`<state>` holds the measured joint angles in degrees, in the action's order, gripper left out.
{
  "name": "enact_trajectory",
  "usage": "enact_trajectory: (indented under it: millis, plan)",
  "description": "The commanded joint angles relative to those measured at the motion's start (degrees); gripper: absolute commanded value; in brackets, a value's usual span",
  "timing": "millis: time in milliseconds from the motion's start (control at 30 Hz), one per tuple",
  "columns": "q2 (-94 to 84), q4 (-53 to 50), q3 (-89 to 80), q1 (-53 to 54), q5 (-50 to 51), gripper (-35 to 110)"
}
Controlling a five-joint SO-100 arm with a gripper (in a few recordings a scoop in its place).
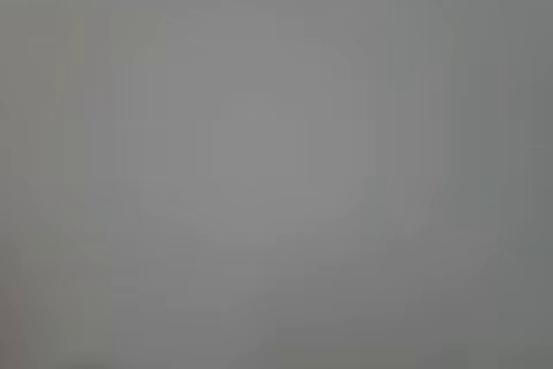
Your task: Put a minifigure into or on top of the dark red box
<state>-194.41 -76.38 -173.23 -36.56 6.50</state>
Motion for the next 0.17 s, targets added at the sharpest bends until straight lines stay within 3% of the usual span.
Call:
enact_trajectory:
  millis: [0, 133]
  plan:
    - [-0.97, -1.32, 0.18, -0.79, 0.44, 0]
    - [-0.97, -1.32, 0.18, -0.79, 0.44, 0]
